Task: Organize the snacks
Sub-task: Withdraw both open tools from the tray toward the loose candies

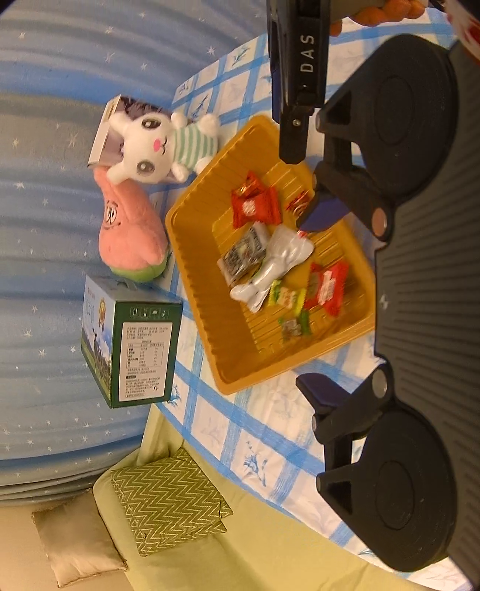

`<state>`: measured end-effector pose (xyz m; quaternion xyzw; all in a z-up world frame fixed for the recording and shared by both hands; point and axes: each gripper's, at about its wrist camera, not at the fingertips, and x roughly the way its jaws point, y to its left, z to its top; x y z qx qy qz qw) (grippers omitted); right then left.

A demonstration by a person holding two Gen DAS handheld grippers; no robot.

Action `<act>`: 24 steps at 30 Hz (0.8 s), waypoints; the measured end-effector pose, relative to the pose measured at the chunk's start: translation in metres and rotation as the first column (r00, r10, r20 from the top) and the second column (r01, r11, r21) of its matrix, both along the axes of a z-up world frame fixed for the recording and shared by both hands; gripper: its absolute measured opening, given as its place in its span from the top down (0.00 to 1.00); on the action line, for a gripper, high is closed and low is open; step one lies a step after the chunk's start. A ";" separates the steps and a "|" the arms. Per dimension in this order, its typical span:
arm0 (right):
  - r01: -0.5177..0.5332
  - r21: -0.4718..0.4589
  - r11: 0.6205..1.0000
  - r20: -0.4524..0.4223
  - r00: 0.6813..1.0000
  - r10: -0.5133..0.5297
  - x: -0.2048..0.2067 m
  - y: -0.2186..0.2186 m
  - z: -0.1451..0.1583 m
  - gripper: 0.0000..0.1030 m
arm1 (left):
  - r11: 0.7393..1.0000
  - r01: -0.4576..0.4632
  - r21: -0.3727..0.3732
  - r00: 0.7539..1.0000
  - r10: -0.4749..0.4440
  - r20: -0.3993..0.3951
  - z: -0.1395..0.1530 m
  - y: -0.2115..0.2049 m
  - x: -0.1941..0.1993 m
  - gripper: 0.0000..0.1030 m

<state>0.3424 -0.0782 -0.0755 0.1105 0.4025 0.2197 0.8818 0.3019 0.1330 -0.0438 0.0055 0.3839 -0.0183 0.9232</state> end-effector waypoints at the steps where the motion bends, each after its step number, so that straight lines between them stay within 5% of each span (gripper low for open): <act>1: 0.001 -0.002 1.000 -0.001 1.000 -0.001 -0.005 -0.003 0.000 0.41 | 1.000 0.001 -0.001 1.000 -0.001 -0.001 0.001 -0.003 -0.005 0.15; 12: 0.018 -0.056 0.998 -0.034 0.999 -0.020 -0.066 -0.042 -0.013 0.41 | 0.999 0.023 0.023 1.000 -0.023 0.001 0.001 -0.041 -0.055 0.07; 24: 0.049 -0.124 0.991 -0.058 0.997 -0.057 -0.108 -0.081 -0.031 0.41 | 0.996 0.084 -0.006 0.993 -0.084 -0.083 -0.027 -0.079 -0.088 0.16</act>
